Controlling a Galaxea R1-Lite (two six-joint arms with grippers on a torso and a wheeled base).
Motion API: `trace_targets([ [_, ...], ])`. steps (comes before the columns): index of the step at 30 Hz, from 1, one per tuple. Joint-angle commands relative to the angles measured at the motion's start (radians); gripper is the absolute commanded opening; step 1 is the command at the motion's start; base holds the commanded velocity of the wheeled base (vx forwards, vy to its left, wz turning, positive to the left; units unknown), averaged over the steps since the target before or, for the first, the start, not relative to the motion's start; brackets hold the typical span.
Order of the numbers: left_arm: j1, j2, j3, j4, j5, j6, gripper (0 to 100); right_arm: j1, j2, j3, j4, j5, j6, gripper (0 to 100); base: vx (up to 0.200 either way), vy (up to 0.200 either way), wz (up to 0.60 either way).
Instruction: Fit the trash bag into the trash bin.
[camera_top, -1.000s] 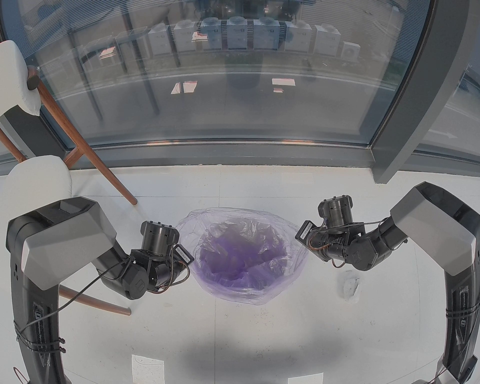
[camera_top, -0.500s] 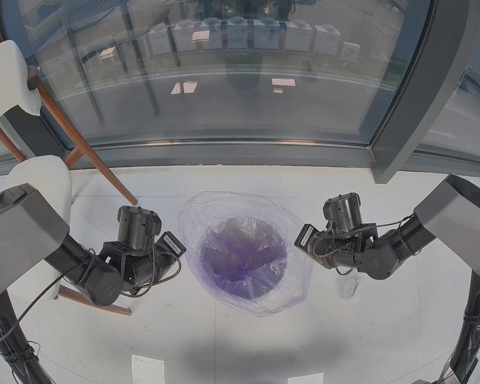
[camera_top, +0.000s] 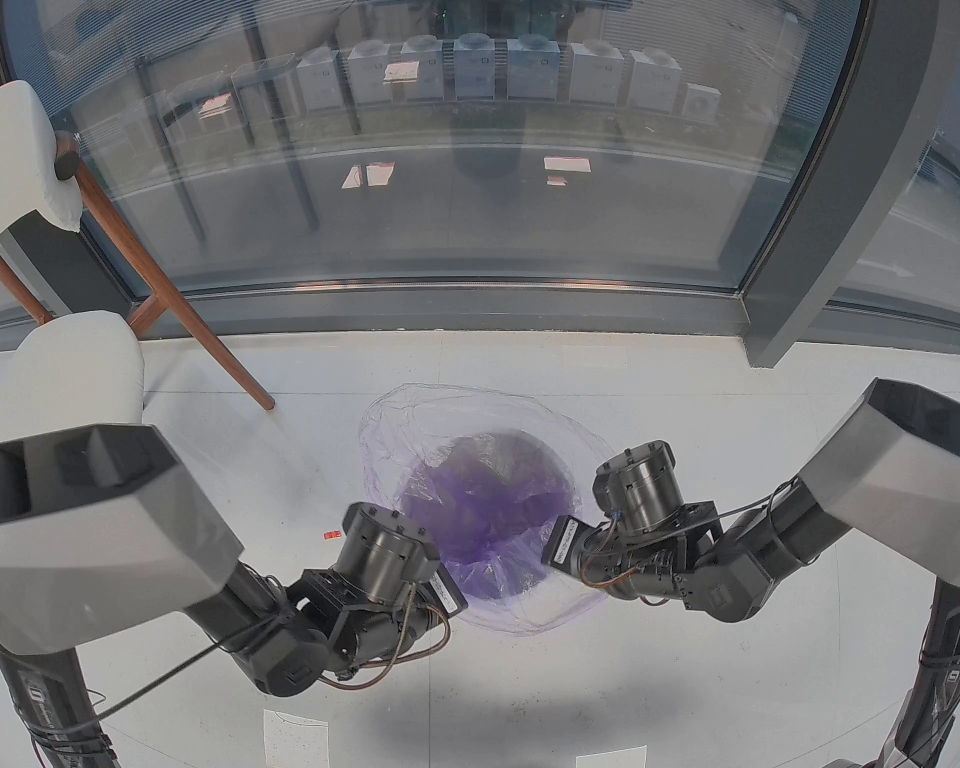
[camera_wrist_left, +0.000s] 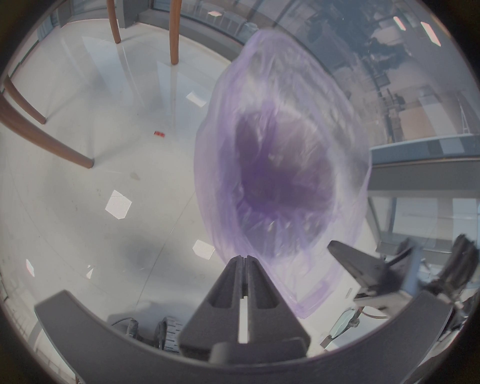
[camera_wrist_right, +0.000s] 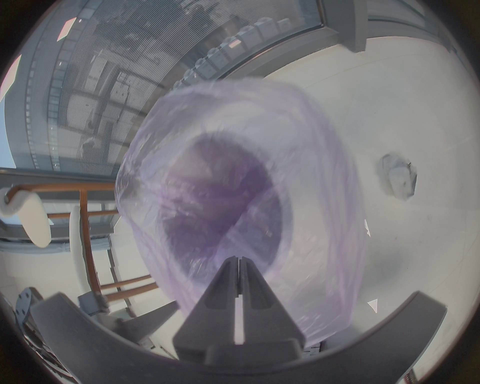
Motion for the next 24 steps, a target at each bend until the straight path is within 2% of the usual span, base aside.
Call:
trace_targets([
  [1,-0.017,0.117,-0.004,0.000,0.026,-0.026,0,0.060,0.046,0.015,0.000,-0.010,0.000,0,0.000,0.000,0.00],
  [8,-0.005,0.091,0.029,0.001,0.034,-0.037,0,0.063,0.059,0.016,0.000,-0.013,-0.003,0,0.000,0.000,0.00],
  [9,0.035,0.083,0.058,-0.002,0.052,-0.026,0,0.052,0.066,0.021,0.000,-0.013,-0.006,0,0.000,0.000,0.00],
  [16,0.135,0.077,0.049,-0.008,0.068,-0.033,0,0.024,0.069,0.033,0.002,-0.014,-0.006,0,0.000,0.000,0.00],
  [20,0.097,-0.026,0.035,0.004,0.062,-0.052,0,0.037,0.067,0.044,0.000,-0.014,-0.006,0,0.000,0.000,0.00],
  [24,-0.041,-0.161,0.081,0.069,0.055,-0.131,0,0.054,0.073,0.053,0.000,-0.023,-0.008,0,0.000,0.000,0.00],
])
